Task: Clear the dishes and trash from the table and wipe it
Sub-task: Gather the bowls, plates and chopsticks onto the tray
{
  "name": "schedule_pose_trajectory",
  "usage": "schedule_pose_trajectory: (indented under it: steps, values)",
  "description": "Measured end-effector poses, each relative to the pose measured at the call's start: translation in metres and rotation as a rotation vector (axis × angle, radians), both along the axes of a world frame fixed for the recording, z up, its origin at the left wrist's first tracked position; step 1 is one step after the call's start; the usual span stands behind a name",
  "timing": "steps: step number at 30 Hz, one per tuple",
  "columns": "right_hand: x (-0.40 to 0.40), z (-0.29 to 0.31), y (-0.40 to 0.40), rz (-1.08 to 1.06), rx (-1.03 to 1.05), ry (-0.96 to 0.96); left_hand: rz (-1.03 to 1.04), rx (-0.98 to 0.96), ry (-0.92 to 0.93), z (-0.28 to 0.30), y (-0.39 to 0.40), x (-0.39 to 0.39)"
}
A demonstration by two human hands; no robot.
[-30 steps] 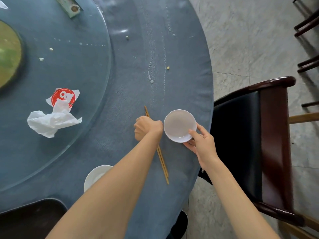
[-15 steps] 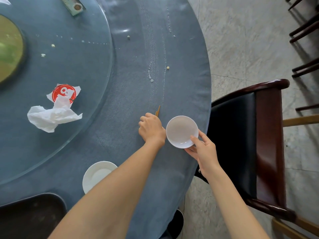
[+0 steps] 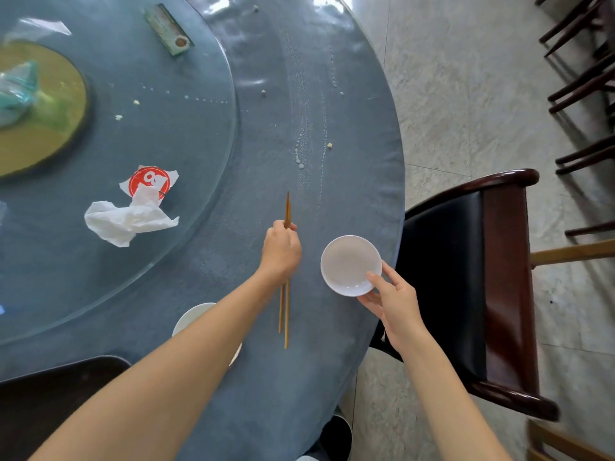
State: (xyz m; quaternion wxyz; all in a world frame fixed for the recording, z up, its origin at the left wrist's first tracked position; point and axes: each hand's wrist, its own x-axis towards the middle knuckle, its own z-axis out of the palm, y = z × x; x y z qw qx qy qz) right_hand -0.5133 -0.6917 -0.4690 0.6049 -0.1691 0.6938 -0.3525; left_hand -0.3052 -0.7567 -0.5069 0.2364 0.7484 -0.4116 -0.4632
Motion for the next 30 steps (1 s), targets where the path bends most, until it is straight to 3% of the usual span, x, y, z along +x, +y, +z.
schedule_pose_trajectory:
  steps: [4,11,22,30]
  values:
    - [0.007,0.013,0.011,-0.008,-0.009,-0.030,0.137,-0.020,0.278,0.027,0.021,0.022]
    - [0.043,0.040,0.035,0.077,-0.045,-0.074,0.291,-0.020,0.524,0.064,0.086,0.074]
    - [0.140,0.070,0.109,0.417,-0.085,-0.183,0.679,-0.084,0.764,0.102,0.247,0.159]
    - [0.200,0.092,0.213,0.490,-0.102,-0.229,0.814,-0.237,1.177,0.141,0.397,0.206]
